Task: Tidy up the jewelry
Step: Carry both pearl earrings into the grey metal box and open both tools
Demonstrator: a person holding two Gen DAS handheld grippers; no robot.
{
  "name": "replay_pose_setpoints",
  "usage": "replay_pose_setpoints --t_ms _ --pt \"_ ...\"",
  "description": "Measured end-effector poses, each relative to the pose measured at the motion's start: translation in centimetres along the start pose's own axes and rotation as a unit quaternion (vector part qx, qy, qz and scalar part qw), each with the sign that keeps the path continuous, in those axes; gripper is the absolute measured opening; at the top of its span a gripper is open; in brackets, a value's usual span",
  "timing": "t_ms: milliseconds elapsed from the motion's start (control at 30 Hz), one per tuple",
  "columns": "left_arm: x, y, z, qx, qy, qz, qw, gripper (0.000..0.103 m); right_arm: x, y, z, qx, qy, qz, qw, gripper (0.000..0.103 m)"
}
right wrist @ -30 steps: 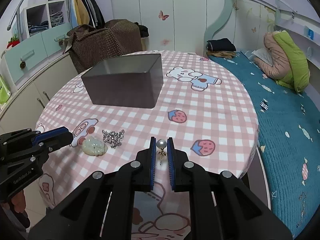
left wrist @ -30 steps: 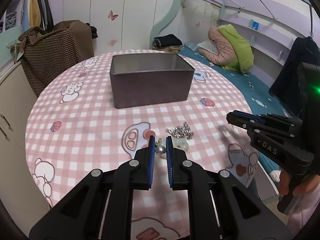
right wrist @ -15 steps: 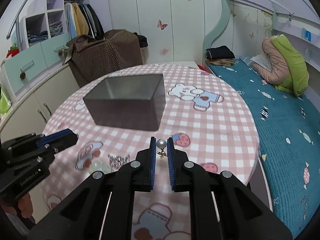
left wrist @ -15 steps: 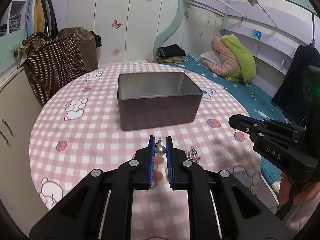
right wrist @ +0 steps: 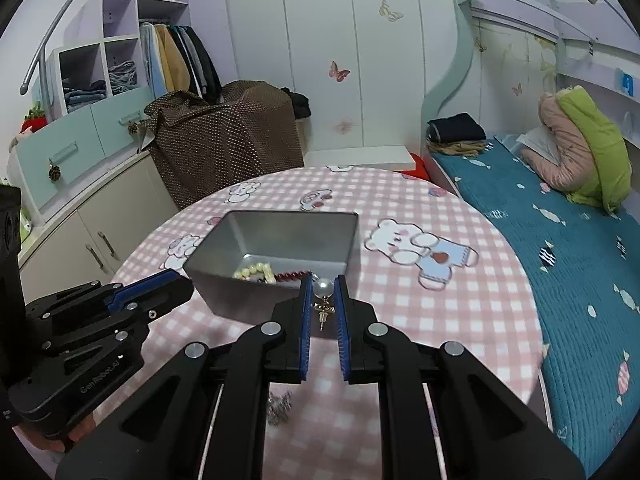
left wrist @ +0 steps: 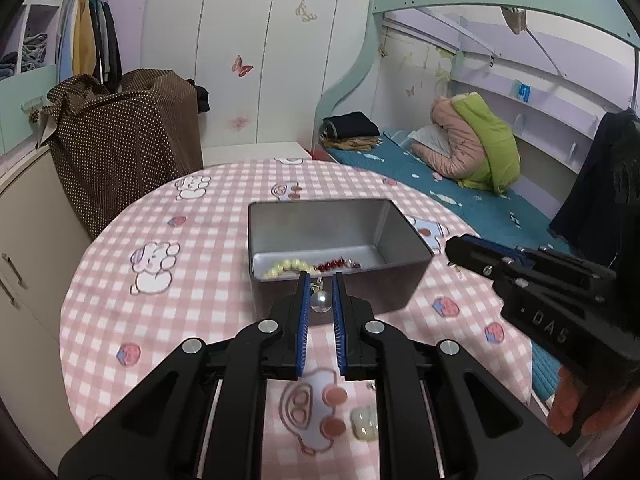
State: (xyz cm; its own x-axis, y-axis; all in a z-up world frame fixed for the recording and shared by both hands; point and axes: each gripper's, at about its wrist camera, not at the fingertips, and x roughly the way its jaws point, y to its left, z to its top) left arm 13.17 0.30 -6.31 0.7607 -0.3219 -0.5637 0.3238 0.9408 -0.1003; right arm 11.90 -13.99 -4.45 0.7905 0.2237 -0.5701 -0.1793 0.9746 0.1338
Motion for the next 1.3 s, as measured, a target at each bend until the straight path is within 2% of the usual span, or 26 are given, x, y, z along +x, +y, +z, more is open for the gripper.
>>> replay_pose_setpoints --t_ms 267,467,567,667,733,800,900,933,1000,1300 --pt "2.0 1.2 1.6 -0.013 -0.002 0.007 0.9999 0.011 2.3 0.3 1.1 0.003 0.008 0.014 1.000 0.011" --pt "3.5 1.6 2.3 -0.020 0.005 -0.006 0.9998 0.011 3.4 0.5 2.3 0.008 0.015 0.028 0.999 0.011" --pt "3.9 1.8 2.7 -0.022 0.005 -0.009 0.9997 0.011 3.2 0.6 2.7 0.006 0.004 0.035 0.999 0.016" --pt "4.2 2.1 2.8 -0.022 0.006 -0.011 0.9997 0.011 3.3 0.1 3.0 0.024 0.007 0.039 0.999 0.033" --pt "4.3 2.3 2.8 -0.025 0.007 -0.012 0.9996 0.011 3.3 -0.4 2.9 0.031 0.006 0.016 0.999 0.047" --pt "4.4 2.4 2.7 -0.028 0.009 -0.013 0.9995 0.012 3.3 -0.9 2.6 0.037 0.008 0.003 0.999 0.055" --pt "4.5 2.2 2.6 -0.025 0.017 -0.008 0.9995 0.015 3.1 -1.5 2.4 0.044 0.011 -0.003 0.999 0.058" --pt "4.5 2.2 2.6 -0.027 0.022 -0.006 0.9994 0.026 2.9 -1.6 2.3 0.043 0.011 -0.007 0.999 0.059" --pt "4.3 2.2 2.5 -0.034 0.024 -0.008 0.9991 0.037 2.7 -1.8 2.2 0.045 0.011 -0.009 0.999 0.060" --pt "2.1 2.0 1.9 -0.030 0.015 0.000 0.9994 0.037 1.0 -1.5 1.8 0.043 0.002 -0.007 0.999 0.065"
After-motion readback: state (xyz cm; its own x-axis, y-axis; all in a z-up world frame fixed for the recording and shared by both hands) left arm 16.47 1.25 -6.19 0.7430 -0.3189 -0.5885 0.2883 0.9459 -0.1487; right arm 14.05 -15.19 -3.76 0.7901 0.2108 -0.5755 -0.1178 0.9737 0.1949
